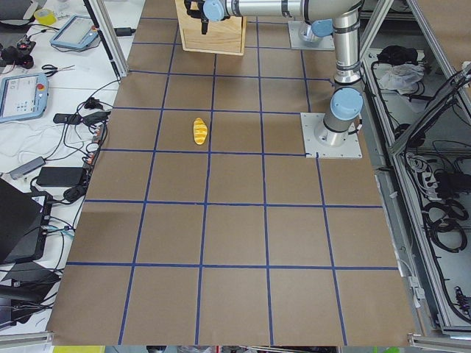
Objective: Open upper drawer
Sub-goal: 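Pull the handle with the left gripper, sliding the drawer out toward the robot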
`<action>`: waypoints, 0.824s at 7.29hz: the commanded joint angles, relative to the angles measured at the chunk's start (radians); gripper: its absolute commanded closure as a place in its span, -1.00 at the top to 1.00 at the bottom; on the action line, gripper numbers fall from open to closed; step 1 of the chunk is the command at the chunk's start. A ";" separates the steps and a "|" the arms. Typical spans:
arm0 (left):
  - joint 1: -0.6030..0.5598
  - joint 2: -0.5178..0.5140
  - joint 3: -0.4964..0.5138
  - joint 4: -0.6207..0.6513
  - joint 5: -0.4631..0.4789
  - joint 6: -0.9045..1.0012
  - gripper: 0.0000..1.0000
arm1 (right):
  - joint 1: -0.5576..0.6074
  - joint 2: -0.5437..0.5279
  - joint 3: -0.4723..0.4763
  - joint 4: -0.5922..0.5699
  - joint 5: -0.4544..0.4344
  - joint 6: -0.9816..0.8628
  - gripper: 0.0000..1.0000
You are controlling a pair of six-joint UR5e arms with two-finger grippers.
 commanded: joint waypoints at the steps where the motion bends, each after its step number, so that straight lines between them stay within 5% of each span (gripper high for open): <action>1: 0.024 0.009 0.001 -0.015 0.002 0.022 1.00 | 0.000 0.000 0.000 0.000 -0.001 0.000 1.00; 6: 0.079 0.019 0.001 -0.046 0.022 0.043 1.00 | 0.000 0.000 0.000 0.000 0.001 0.000 1.00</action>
